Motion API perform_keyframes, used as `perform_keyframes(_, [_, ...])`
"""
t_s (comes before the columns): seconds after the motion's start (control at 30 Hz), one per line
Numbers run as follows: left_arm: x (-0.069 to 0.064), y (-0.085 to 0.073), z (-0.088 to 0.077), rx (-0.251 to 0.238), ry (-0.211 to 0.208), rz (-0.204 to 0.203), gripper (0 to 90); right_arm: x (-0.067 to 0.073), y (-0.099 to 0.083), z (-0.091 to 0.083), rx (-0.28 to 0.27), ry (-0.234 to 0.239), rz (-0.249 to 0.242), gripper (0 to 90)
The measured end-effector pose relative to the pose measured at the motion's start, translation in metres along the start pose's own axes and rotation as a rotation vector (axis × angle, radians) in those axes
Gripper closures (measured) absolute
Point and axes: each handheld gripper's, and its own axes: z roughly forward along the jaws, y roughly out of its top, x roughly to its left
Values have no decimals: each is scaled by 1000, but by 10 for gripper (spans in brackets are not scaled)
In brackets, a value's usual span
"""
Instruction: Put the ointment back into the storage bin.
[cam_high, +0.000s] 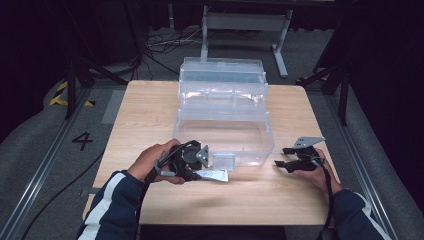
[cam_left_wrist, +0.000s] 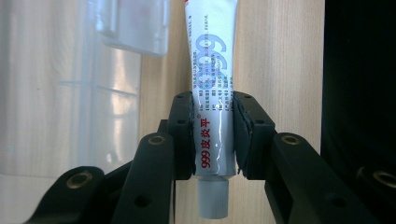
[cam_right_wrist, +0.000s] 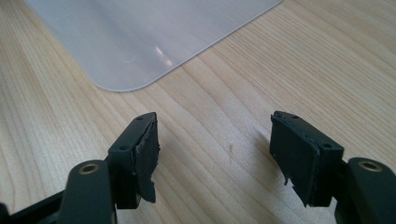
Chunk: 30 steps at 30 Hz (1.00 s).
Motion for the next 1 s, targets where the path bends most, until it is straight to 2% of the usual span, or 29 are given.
perform_keyframes(0.4, [17,3,-29,-37,39,-1,711,0,-1,0,-8,-1,1,334])
perform_keyframes(0.47, [22,4,-34,-48,45,-7,711,0,-1,0,-8,0,1,334])
perform_keyframes(0.53, [27,5,-38,-43,57,-6,711,0,-1,0,-8,-1,1,334])
perform_keyframes(0.63, [40,6,-41,-20,89,-32,712,0,-1,0,-8,-1,1,334])
perform_keyframes(0.77, [55,6,-46,-29,108,-40,712,0,-1,0,-8,-3,5,334])
perform_keyframes(0.83, [61,7,-48,-50,130,-13,712,0,-1,0,-9,-4,4,334])
perform_keyframes(0.9, [65,7,-48,-65,129,-18,711,0,-1,0,-9,-5,5,334])
perform_keyframes(1.0, [72,8,-45,-43,145,-10,711,0,-2,-1,-10,-5,4,334])
